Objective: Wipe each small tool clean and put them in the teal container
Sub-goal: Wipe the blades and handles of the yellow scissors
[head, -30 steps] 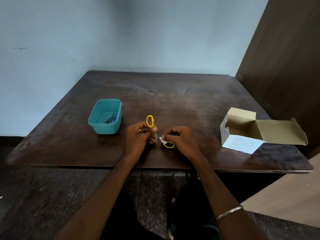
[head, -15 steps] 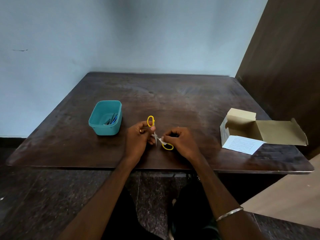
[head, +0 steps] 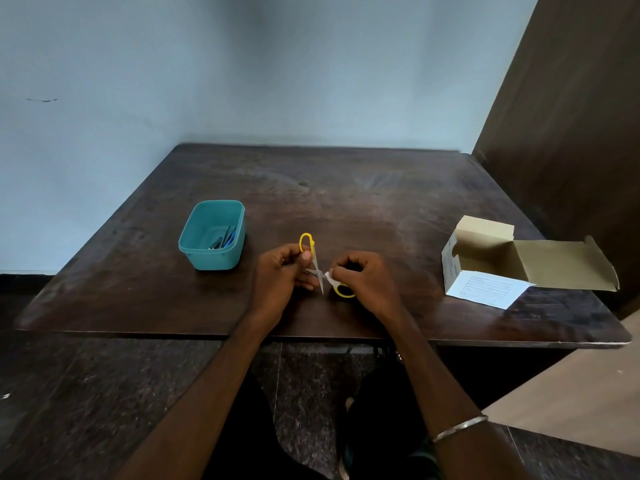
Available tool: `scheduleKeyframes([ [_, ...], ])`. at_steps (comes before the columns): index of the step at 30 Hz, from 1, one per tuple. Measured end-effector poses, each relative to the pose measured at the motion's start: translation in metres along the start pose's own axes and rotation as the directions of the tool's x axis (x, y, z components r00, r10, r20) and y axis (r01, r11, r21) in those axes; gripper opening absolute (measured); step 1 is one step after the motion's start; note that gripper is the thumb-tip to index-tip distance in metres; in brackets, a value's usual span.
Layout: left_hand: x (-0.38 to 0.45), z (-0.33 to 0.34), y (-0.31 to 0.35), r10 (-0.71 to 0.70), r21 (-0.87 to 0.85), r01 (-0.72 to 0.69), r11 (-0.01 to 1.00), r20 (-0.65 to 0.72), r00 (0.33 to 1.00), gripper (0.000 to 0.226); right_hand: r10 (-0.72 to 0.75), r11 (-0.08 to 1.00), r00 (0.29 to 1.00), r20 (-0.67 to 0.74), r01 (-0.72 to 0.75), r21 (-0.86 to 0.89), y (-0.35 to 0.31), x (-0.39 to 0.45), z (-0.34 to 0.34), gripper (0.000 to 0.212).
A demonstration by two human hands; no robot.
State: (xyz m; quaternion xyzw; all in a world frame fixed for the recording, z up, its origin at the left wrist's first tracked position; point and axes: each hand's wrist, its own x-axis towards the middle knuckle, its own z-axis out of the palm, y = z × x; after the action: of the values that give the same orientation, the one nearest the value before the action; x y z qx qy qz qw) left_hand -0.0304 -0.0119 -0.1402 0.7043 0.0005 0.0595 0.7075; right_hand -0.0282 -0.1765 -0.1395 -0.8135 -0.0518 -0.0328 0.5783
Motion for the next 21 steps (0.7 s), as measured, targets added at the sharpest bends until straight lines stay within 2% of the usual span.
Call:
scheduleKeyframes([
  [6, -0.0028, -0.0009, 0.0010, -0.009, 0.033, 0.007, 0.999, 0.064, 0.998, 0.009, -0.026, 0.982, 0.996, -0.085, 0.041, 0.185, 0.0000, 0.0035, -0.0008, 0.009],
  [11, -0.0040, 0.0006, 0.0040, 0.013, 0.099, -0.029, 0.995, 0.158, 0.987, 0.011, -0.056, 0.961, 0.994, -0.089, 0.078, 0.265, 0.0007, 0.0032, -0.0017, 0.008],
  [21, -0.0046, -0.0010, 0.0047, 0.048, 0.145, -0.078, 0.986, 0.195, 0.980, 0.013, -0.081, 0.979, 0.997, -0.011, 0.082, 0.187, 0.0020, 0.0040, -0.0007, 0.009],
])
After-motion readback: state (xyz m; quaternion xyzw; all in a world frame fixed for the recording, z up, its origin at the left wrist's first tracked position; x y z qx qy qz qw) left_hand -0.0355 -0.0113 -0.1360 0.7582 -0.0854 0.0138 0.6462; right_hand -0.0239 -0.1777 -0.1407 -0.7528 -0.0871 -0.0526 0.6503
